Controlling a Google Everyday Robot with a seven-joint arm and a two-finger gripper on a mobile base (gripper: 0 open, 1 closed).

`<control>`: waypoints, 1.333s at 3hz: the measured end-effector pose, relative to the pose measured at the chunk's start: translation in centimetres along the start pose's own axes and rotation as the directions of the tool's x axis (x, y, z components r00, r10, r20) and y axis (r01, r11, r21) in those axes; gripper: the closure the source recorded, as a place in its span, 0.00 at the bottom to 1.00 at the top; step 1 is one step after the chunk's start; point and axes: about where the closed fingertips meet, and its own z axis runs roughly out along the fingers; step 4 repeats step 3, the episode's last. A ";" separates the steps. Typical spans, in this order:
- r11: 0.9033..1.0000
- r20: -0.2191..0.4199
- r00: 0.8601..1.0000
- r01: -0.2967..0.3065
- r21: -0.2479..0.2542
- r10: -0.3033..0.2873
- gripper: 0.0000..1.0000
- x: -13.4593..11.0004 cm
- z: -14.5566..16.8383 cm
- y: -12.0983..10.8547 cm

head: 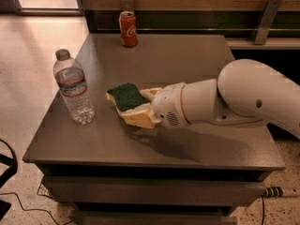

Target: Move sponge near water bottle

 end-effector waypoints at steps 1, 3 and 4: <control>1.000 -0.001 1.000 0.004 -0.002 -0.004 0.35 -0.1 0.1 0.2; 1.000 -0.003 1.000 0.012 -0.006 -0.012 0.00 -0.4 0.3 0.5; 1.000 -0.003 1.000 0.012 -0.006 -0.012 0.00 -0.4 0.3 0.5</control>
Offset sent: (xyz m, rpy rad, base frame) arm -0.0011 0.0025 0.0009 -0.0022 -0.0020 0.0045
